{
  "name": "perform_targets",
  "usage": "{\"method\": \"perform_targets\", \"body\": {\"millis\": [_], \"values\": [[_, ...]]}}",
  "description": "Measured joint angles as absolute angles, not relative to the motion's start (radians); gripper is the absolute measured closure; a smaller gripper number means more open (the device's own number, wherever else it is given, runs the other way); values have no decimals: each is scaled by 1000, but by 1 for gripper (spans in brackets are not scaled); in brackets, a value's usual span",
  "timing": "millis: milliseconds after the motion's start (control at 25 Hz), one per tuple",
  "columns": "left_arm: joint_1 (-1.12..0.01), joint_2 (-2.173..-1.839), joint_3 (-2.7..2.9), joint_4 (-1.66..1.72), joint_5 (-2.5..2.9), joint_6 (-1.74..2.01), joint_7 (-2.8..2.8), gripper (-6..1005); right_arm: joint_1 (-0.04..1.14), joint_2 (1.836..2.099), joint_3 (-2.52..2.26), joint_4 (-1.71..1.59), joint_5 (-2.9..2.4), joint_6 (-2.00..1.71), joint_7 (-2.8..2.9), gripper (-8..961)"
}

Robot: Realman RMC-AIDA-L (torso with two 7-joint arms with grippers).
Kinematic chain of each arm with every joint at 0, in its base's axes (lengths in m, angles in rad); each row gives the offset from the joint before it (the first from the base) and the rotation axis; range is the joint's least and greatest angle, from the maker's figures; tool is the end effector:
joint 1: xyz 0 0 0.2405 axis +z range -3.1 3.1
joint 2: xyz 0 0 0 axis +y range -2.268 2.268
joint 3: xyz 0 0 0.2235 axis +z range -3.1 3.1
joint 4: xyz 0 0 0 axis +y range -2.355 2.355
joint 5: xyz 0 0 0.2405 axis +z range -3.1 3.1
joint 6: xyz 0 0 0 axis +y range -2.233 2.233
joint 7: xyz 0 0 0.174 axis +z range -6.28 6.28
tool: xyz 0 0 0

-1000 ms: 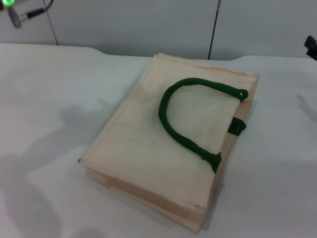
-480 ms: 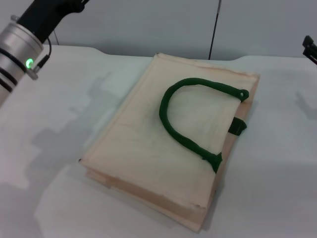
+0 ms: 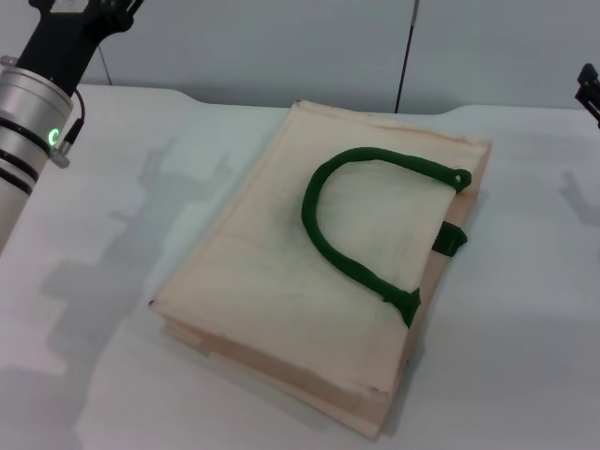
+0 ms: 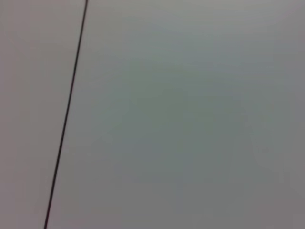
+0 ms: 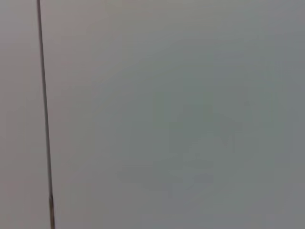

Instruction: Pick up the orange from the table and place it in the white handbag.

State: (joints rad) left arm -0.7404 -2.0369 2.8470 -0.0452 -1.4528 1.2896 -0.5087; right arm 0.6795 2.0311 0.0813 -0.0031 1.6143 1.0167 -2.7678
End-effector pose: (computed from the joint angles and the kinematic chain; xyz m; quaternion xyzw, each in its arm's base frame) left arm -0.2437 0.4404 0.0474 -0.6676 -0.1924 -0.4527 0.5589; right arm 0.3017 0.4323 0.0111 -0.7085 0.2584 0.3019 0.5832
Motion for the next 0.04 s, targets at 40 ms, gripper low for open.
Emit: {"method": "perform_targets", "body": {"millis": [40], "values": [[-740, -2036, 2847, -42, -1454, 1290, -508, 116, 679, 2031, 81, -3, 1614, 1016, -2768, 60]]}}
